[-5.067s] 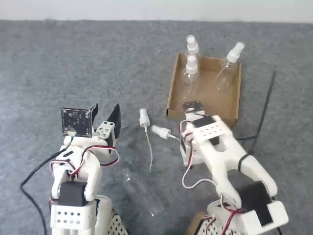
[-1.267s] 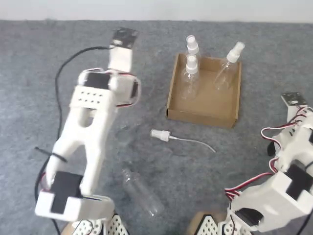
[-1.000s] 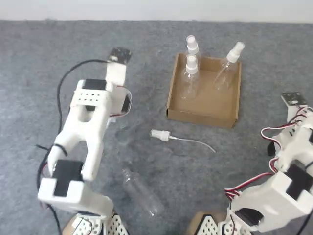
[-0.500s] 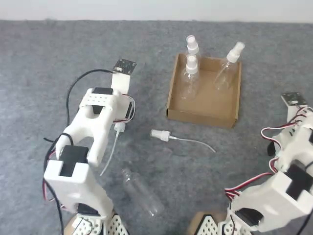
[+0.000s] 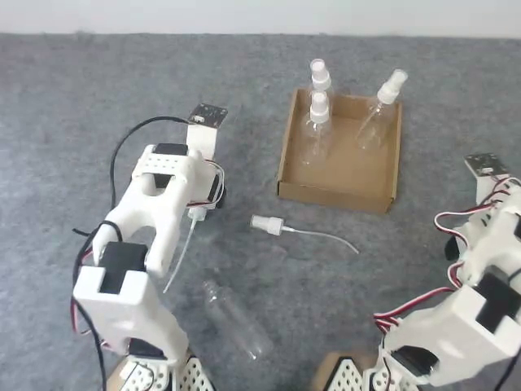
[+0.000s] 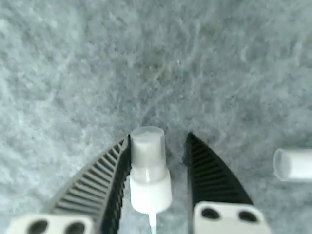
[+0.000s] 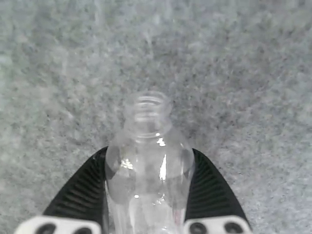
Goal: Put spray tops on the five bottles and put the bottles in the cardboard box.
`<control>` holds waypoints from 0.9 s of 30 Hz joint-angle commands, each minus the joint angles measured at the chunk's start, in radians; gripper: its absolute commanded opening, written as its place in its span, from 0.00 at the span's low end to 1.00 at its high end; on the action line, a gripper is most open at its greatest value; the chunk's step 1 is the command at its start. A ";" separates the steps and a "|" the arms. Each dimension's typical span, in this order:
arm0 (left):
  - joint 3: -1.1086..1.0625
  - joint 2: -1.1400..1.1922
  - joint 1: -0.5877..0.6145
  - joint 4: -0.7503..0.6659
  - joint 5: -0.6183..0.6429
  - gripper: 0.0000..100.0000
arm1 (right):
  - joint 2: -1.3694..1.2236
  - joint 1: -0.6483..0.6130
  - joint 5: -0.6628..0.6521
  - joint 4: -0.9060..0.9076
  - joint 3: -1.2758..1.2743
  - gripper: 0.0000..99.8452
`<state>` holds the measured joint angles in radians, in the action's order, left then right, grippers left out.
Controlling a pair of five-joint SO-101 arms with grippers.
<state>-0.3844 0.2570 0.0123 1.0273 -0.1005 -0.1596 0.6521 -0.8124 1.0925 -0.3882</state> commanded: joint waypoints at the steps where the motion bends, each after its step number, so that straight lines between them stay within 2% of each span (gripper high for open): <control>1: 0.074 0.014 0.005 0.009 0.012 0.12 | 0.004 0.008 -0.015 -0.004 0.021 0.01; 7: 0.130 0.097 0.006 0.041 0.012 0.11 | 0.004 0.010 -0.015 -0.004 0.021 0.01; 10: 0.143 0.094 0.006 0.052 0.012 0.05 | 0.004 0.010 -0.015 -0.004 0.021 0.01; 13: 0.136 0.051 0.003 0.055 0.012 0.03 | 0.004 0.010 -0.017 -0.004 0.021 0.01; 16: 0.128 -0.048 0.003 0.098 0.017 0.03 | 0.004 0.008 -0.017 -0.004 0.021 0.01; 23: 0.114 -0.414 -0.002 0.216 0.112 0.03 | 0.005 0.004 -0.017 -0.004 0.023 0.01; 27: 0.027 -0.600 -0.003 0.227 0.133 0.03 | 0.012 0.002 -0.012 -0.004 0.025 0.01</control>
<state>-0.3000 -0.1220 0.0092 1.2405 0.0023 -0.1596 0.6521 -0.8186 1.0925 -0.3882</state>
